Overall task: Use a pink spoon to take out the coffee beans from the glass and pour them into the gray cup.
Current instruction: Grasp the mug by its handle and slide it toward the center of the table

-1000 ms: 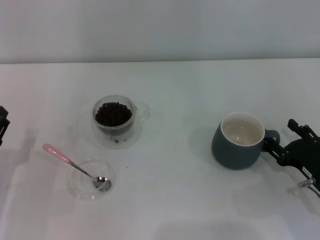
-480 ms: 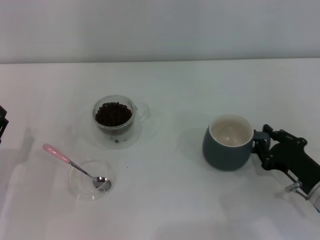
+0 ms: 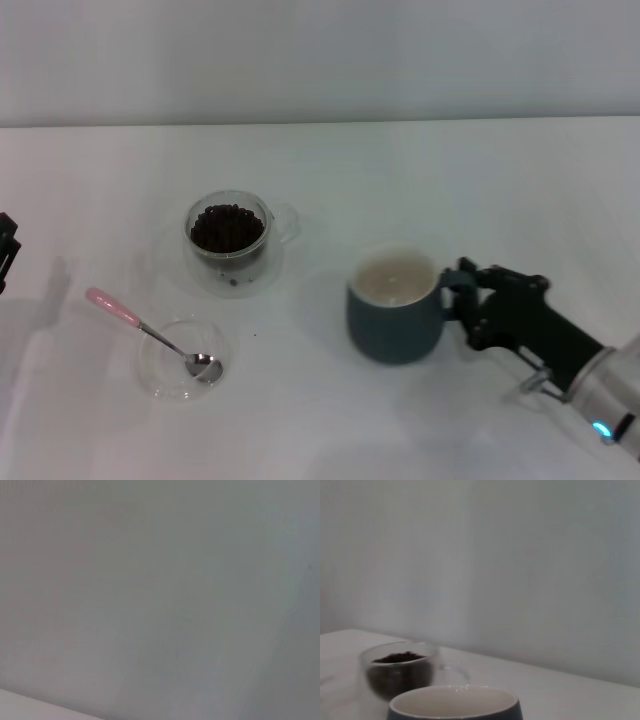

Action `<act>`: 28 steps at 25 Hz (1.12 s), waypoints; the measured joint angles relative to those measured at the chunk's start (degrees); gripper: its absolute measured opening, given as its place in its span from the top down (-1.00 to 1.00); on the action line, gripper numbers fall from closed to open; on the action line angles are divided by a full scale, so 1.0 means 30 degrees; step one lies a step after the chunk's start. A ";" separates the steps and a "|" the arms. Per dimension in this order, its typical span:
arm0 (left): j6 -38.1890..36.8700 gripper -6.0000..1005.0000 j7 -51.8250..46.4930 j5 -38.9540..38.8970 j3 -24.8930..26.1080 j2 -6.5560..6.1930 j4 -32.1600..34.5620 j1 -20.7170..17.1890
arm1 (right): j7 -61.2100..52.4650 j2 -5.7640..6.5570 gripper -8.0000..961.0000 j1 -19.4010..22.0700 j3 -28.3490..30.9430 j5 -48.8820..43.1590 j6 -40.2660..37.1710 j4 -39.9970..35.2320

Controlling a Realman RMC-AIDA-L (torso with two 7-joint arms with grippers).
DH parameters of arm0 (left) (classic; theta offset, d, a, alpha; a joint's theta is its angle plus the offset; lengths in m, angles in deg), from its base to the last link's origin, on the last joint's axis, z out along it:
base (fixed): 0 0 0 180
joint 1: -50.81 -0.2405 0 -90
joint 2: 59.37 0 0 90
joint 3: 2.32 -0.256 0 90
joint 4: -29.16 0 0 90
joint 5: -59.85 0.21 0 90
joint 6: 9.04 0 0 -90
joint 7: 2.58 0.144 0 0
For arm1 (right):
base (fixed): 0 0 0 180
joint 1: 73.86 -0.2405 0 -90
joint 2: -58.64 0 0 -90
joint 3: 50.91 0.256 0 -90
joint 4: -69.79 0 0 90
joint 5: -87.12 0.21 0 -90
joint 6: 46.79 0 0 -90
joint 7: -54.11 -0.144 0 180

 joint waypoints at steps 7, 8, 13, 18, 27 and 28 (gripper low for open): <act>0.0000 -0.47 0.0000 0.0030 -0.0018 0.0035 -0.0116 -0.0207 | 0.0041 -0.0124 0.62 -0.1157 0.0022 -0.1159 0.0838 0.0802; 0.0000 -0.47 0.0000 0.0029 -0.0017 0.0037 -0.0129 -0.0232 | 0.0056 -0.0122 0.62 -0.1232 0.0040 -0.1289 0.0946 0.0867; 0.0058 -0.47 0.0001 0.0039 -0.0016 0.0058 -0.0187 -0.0489 | 0.0099 -0.0120 0.62 -0.1295 0.0087 -0.1393 0.1535 0.0953; 0.0160 -0.47 0.0000 0.0052 -0.0017 0.0087 -0.0211 -0.0639 | 0.0103 -0.0062 0.62 -0.1101 -0.0209 -0.1394 0.1516 0.0808; 0.0230 -0.47 -0.0927 0.0053 -0.0001 0.0123 -0.0297 -0.0707 | -0.0152 0.0077 0.09 -0.0771 -0.0266 -0.1380 0.1356 0.0818; 0.0238 -0.47 -0.1228 0.0052 -0.0006 0.0106 -0.0297 -0.0707 | -0.0463 0.0130 0.04 -0.0671 -0.0334 -0.1382 0.1145 0.0806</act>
